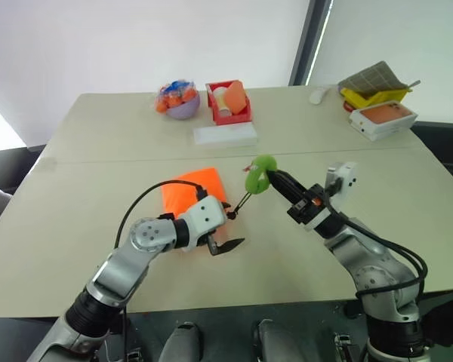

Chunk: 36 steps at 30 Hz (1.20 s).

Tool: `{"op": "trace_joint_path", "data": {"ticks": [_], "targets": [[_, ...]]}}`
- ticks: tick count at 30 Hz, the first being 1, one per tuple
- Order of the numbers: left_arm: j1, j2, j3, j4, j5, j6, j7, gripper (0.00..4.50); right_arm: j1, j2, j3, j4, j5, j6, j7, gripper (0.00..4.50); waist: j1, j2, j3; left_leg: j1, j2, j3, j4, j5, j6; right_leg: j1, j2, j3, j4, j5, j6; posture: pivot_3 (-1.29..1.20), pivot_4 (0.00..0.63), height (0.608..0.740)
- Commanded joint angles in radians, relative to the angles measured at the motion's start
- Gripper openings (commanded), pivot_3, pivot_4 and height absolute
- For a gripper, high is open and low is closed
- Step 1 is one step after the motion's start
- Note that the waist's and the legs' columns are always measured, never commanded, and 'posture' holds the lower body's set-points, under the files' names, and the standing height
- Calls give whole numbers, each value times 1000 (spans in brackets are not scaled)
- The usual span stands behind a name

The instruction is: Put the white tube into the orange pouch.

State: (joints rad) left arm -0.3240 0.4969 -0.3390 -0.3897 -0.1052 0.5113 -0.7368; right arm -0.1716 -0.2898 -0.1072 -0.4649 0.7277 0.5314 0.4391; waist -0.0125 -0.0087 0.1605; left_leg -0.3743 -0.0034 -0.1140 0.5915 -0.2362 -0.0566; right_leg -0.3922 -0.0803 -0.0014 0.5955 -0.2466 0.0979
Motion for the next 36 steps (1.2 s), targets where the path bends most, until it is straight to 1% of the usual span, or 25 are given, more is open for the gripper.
{"op": "trace_joint_path", "data": {"ticks": [1,9,13,23,35,36], "targets": [[3,-12,4,-15,15,-23,21,4458,-20,8,-19,-24,33,-16,4,0,0,0,0,0,0,0,0,0,0,0,0,0,0,0,0,0,150,740],[7,-31,1,-9,29,-26,42,4458,-38,17,-34,-25,88,-1,-24,0,0,0,0,0,0,0,0,0,0,0,0,0,0,0,0,0,150,740],[3,-48,-3,10,47,-45,60,4458,-48,38,-49,-20,142,19,-53,0,0,0,0,0,0,0,0,0,0,0,0,0,0,0,0,0,150,740],[2,-103,0,44,84,-74,120,4458,-34,38,-26,-29,144,26,-56,0,0,0,0,0,0,0,0,0,0,0,0,0,0,0,0,0,150,740],[-5,-116,-3,65,79,-76,109,4458,-35,33,-25,-27,139,21,-52,0,0,0,0,0,0,0,0,0,0,0,0,0,0,0,0,0,150,740],[-4,-117,-3,64,77,-76,108,4226,-34,33,-25,-28,138,21,-52,0,0,0,0,0,0,0,0,0,0,0,0,0,0,0,0,0,150,740]]}}
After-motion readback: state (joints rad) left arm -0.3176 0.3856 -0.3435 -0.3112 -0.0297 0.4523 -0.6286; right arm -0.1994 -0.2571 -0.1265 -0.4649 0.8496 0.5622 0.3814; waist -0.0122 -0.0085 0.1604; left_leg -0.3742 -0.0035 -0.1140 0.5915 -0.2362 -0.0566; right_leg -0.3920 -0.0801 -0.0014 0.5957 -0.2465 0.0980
